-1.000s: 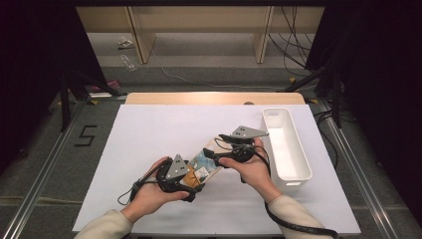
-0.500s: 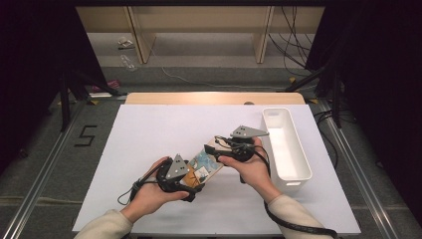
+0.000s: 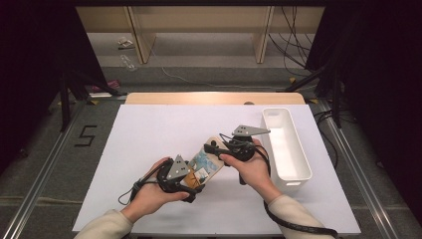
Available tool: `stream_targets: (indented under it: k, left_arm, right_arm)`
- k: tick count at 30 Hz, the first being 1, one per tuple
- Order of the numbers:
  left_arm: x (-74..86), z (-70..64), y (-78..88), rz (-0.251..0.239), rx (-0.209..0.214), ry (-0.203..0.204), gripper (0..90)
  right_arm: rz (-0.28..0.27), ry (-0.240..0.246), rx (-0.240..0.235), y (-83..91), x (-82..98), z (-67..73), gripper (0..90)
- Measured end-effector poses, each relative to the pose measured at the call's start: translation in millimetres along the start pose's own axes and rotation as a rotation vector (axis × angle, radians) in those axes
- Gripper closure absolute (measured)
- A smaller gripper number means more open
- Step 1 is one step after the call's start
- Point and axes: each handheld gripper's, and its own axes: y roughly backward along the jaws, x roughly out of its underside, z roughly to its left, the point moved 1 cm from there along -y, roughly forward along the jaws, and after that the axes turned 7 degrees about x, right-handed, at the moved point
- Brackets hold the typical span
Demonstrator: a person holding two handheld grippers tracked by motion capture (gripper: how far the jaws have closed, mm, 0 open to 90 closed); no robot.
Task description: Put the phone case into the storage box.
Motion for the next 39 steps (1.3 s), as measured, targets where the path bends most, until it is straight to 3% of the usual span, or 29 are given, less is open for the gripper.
stream_targets:
  k: [6, 23, 27, 29, 39]
  left_arm:
    - [0.7, -0.5, -0.8, 0.003, 0.006, -0.001, 11.3]
    - [1.2, -0.6, -3.0, -0.014, 0.005, -0.011, 10.2]
    - [0.5, 2.3, 0.0, -0.032, 0.003, 0.008, 11.2]
    - [0.2, 3.6, 0.8, -0.036, -0.001, 0.012, 11.5]
    - [1.2, 9.1, 3.9, -0.079, 0.020, 0.064, 15.3]
  right_arm:
    - [-0.008, 0.024, -0.020, 0.5, -3.0, 8.0, 79.6]
    - [-0.003, 0.062, -0.033, 3.6, -8.6, 18.1, 80.7]
    - [-0.003, 0.105, -0.006, 7.9, -13.0, 19.7, 81.0]
    - [-0.012, 0.092, -0.021, 10.4, -15.9, 19.1, 81.0]
    - [0.032, 0.179, -0.027, 17.1, -22.8, 17.9, 80.9]
